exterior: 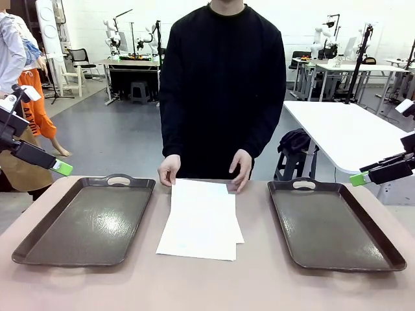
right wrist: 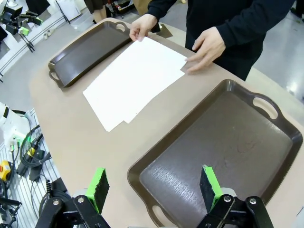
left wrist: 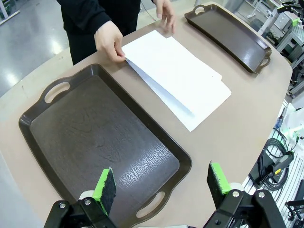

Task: Sort the A4 documents.
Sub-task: Receive the A4 Paper.

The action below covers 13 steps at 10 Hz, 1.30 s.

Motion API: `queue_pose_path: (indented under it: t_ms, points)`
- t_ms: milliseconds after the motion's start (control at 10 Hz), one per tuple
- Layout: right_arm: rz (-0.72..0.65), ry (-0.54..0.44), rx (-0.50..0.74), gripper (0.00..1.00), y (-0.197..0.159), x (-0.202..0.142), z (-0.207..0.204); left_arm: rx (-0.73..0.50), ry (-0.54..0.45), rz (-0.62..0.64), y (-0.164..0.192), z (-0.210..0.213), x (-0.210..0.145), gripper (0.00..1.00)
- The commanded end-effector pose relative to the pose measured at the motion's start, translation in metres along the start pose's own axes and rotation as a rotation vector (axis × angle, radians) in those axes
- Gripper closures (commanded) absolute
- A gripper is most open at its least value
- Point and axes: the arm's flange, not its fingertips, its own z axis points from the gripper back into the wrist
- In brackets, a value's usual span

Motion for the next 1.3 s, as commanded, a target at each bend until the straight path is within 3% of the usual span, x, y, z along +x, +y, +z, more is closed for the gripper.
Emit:
queue_pose_path:
  t_ms: [0, 1200]
  points:
    - [0.011, -0.013, 0.016, 0.0, -0.0035, 0.0019, -0.0025, -0.011, -0.007, -0.008, 0.0023, 0.0005, -0.001, 0.0]
    - [0.011, -0.013, 0.016, 0.0, -0.0035, 0.0019, -0.0025, -0.011, -0.007, -0.008, 0.0023, 0.0005, -0.001, 0.0]
